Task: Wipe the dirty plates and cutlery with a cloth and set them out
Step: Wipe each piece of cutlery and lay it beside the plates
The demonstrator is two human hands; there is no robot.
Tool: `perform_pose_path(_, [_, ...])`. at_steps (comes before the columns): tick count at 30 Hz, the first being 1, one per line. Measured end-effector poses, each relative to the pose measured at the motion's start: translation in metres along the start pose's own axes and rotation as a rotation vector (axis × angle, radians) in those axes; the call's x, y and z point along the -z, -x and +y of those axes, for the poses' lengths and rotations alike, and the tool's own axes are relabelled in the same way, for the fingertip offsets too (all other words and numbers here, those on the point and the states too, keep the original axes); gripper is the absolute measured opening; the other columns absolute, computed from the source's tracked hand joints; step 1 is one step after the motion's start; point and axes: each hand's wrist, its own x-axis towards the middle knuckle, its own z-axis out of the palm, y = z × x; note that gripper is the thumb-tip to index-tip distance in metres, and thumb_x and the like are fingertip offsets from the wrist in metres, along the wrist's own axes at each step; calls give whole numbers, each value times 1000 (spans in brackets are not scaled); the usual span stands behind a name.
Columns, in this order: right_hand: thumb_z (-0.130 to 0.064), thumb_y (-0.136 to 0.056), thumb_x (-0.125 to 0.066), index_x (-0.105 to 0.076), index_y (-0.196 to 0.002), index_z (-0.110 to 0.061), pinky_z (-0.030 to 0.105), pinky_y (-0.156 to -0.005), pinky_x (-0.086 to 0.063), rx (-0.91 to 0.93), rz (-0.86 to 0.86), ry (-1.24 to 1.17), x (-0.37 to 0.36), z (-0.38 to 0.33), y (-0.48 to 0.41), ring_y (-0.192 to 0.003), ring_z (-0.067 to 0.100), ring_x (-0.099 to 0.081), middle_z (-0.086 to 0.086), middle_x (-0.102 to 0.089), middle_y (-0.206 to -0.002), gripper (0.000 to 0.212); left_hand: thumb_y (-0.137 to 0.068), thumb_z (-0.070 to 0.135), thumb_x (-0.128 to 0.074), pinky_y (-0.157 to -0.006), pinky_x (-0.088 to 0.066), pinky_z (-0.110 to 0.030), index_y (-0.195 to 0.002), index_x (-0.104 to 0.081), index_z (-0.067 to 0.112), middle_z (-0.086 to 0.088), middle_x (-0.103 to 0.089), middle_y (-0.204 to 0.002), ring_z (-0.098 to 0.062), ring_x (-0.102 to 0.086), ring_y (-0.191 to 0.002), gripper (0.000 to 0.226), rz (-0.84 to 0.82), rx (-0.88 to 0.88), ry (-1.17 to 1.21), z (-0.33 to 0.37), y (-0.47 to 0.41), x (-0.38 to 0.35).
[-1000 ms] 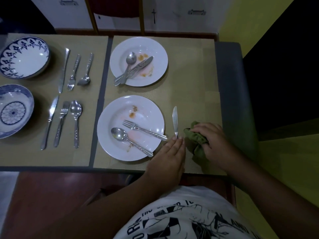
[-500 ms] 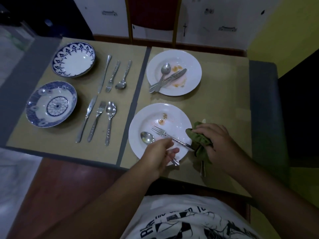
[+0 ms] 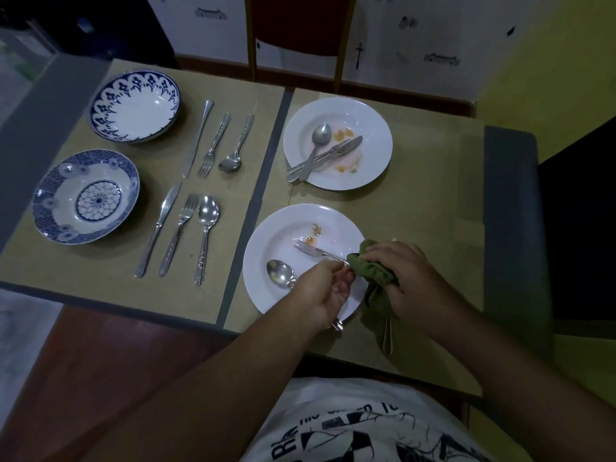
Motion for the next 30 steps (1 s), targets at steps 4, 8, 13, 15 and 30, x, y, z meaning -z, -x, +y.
perform_pose_path(4, [19,-74,-57,-68,-113,-8,7,-100,-20,-29,-10,-5,2,0,-2,-104,-2,-38,5,-63,-115,49,-99,8,-59,-61,-39,-20,-94,-67,5,-3,-62,-75,-4,-52,-51,10,-7,5,-47,4,-9,-5])
perform_pose_path(8, [18,-76,-56,-66,-116,-12,2,-97,-19,-63,-26,-7,9,0,-1,-107,0,-38,-6,-56,-116,51,-96,14,-62,-50,-37,-17,-95,-70,9,1,-63,-67,-5,-48,-49,9,76,-99,-229,5,-9,-3])
perform_pose_path(13, [13,-80,-58,-65,-118,-15,15,-100,-29,-59,15,-26,19,-6,-6,-114,12,-46,-5,-58,-120,48,-95,19,-60,-49,-45,-22,-97,-73,14,2,-71,-70,-10,-63,-59,14,182,-231,-412,17,9,14])
perform_pose_path(15, [12,-81,-58,-65,-119,-17,8,-99,-24,-57,22,-27,19,-10,-10,-114,9,-45,-7,-57,-120,48,-96,19,-62,-55,-55,-26,-95,-75,15,-5,-72,-77,-16,-68,-68,13,194,-239,-492,22,21,22])
perform_pose_path(30, [-9,-74,-53,-71,-111,-20,38,-114,-20,136,-88,210,-43,-65,-35,-110,21,-50,-4,-66,-117,43,-102,3,-49,-55,-47,-21,-103,-74,1,-8,-64,-76,-12,-59,-65,25,-76,-264,-544,43,72,74])
